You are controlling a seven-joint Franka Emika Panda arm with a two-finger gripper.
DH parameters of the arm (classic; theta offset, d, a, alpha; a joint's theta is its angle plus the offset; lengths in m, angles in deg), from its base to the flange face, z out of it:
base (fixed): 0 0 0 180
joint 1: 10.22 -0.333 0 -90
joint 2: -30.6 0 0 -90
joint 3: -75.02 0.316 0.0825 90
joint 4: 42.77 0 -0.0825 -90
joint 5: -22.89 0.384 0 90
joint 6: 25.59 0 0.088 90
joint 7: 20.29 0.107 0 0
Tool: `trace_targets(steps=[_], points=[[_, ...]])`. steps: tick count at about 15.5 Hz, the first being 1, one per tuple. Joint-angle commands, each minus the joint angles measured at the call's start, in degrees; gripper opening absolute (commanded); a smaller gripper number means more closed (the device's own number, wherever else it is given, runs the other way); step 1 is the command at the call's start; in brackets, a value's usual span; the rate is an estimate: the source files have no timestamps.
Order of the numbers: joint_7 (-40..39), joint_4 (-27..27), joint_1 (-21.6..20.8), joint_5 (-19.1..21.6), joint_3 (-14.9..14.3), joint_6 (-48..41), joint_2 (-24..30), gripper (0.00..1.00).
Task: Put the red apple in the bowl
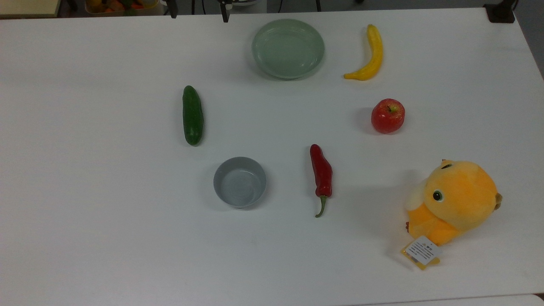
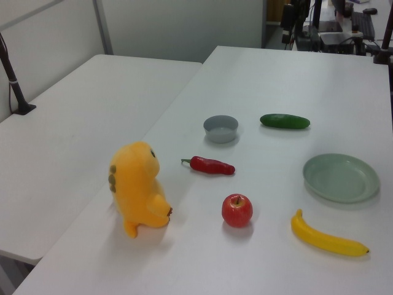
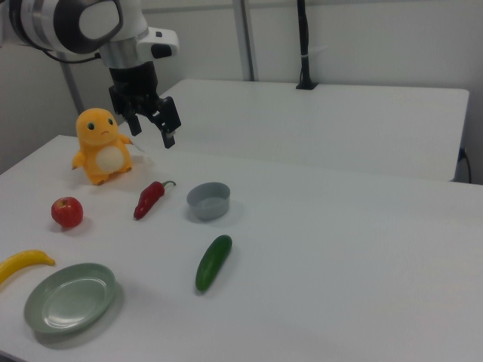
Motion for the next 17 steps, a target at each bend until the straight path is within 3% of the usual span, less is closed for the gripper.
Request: trace_targets(steps=[1, 9, 13, 15, 17], points=[[-2.74, -2.41, 0.85, 1.67, 0.84, 1.20, 1.39, 1.00], [-4.33, -3.73, 0.32, 1.93, 2.77, 3.92, 0.86, 1.00], [-2.84, -7.15, 0.24, 2.11, 8.74, 12.78, 0.42, 1.00], [-0.03, -7.16, -1.86, 2.11, 10.59, 14.29, -0.89, 1.00], [2.61, -7.16, -5.80, 1.84, 10.68, 16.21, -2.38, 1.00]])
